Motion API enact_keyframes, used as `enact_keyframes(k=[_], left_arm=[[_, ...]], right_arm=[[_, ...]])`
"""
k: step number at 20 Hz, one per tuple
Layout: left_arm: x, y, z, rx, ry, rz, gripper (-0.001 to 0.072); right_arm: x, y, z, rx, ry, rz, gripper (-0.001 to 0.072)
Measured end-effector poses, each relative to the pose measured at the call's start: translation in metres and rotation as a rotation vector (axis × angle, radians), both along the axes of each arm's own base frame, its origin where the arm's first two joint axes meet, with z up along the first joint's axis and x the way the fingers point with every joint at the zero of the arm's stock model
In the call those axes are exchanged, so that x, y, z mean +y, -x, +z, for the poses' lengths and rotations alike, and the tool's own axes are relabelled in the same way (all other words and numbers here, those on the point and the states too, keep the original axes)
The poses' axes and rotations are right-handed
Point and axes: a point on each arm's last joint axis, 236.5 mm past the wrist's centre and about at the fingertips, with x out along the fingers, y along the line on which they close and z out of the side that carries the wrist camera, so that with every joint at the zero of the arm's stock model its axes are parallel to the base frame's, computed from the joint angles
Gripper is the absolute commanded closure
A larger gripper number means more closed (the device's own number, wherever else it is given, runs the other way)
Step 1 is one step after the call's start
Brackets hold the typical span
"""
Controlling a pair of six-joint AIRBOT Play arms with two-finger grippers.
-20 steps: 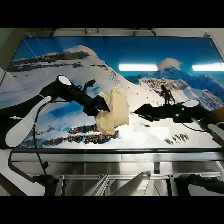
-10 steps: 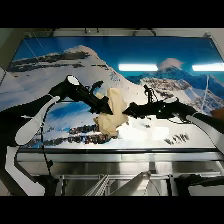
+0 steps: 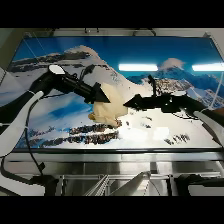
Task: Fold the shirts.
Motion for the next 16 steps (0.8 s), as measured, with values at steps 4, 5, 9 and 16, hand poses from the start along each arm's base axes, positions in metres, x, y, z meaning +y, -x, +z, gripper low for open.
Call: enact_keyframes(k=[4, 5, 9, 16], left_arm=[[0.021, -0.006, 0.042, -0.081, 0.031, 0.038, 0.0676], [0.023, -0.009, 0.046, -0.098, 0.032, 0.051, 0.0673], [0.023, -0.004, 0.04, -0.091, 0.018, 0.049, 0.0358], [0.09, 0.013, -0.031, 0.072, -0.145, 0.068, 0.0357]], right_arm=[[-0.035, -0.014, 0.049, -0.114, -0.013, -0.059, 0.0497], [-0.041, -0.016, 0.062, -0.144, -0.016, -0.075, 0.0345], [-0.052, -0.008, 0.079, -0.167, 0.0, -0.061, 0.0284], [-0.067, 0.011, 0.029, -0.048, 0.165, -0.001, 0.0183]])
